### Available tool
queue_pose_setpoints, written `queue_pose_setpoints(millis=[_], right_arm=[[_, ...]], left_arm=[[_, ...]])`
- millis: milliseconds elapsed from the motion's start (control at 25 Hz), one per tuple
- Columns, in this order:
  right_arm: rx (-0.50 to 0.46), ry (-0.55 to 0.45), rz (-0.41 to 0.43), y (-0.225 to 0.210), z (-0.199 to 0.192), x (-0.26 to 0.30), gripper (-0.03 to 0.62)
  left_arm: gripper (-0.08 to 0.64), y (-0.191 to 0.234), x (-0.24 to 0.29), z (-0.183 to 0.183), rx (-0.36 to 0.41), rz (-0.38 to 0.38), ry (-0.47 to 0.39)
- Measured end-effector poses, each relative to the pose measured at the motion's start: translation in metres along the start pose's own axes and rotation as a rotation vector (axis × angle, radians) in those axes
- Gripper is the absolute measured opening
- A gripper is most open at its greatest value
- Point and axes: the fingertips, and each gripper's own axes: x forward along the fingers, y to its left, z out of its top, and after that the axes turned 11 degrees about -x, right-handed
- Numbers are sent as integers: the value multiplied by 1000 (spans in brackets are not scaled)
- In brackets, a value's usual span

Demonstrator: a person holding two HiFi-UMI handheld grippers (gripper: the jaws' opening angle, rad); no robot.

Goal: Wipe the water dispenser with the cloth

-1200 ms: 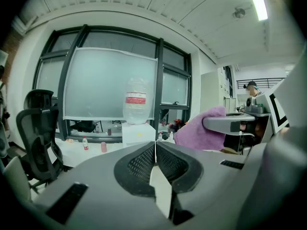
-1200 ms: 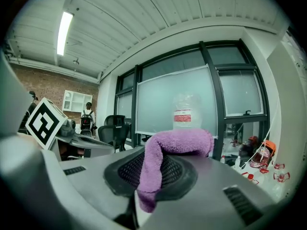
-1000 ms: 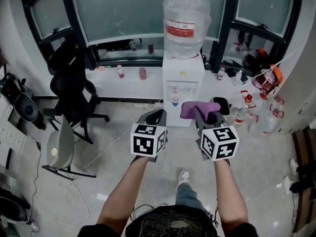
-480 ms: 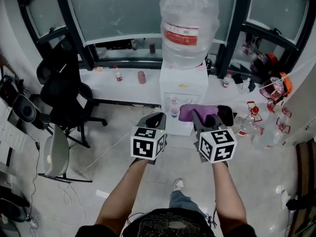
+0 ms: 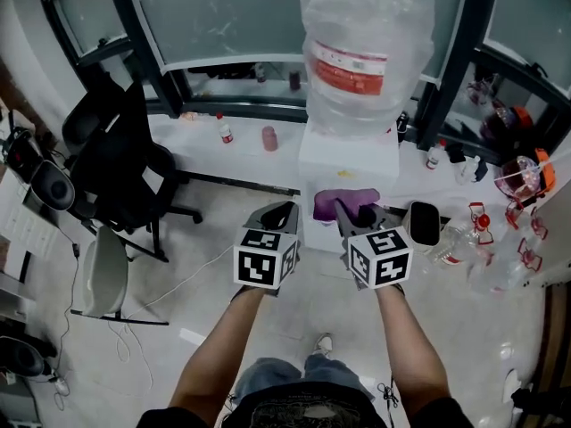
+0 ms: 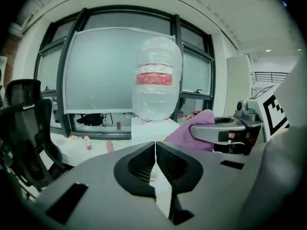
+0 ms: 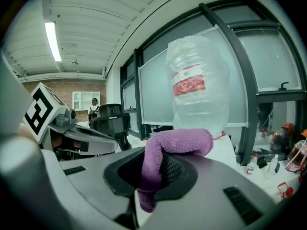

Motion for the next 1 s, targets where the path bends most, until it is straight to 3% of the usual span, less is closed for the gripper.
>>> queue_pose_setpoints(millis=[280, 600, 1000], right_arm=[[138, 15, 26, 2, -22, 75, 48], [267, -5, -12, 11, -35, 167, 46], [347, -49, -99, -22, -62, 204, 46]], left_arm=[[29, 34, 29, 4, -30, -2, 17], [28, 83, 67, 14, 38, -94, 48], [28, 89, 115, -1, 104, -190, 58]])
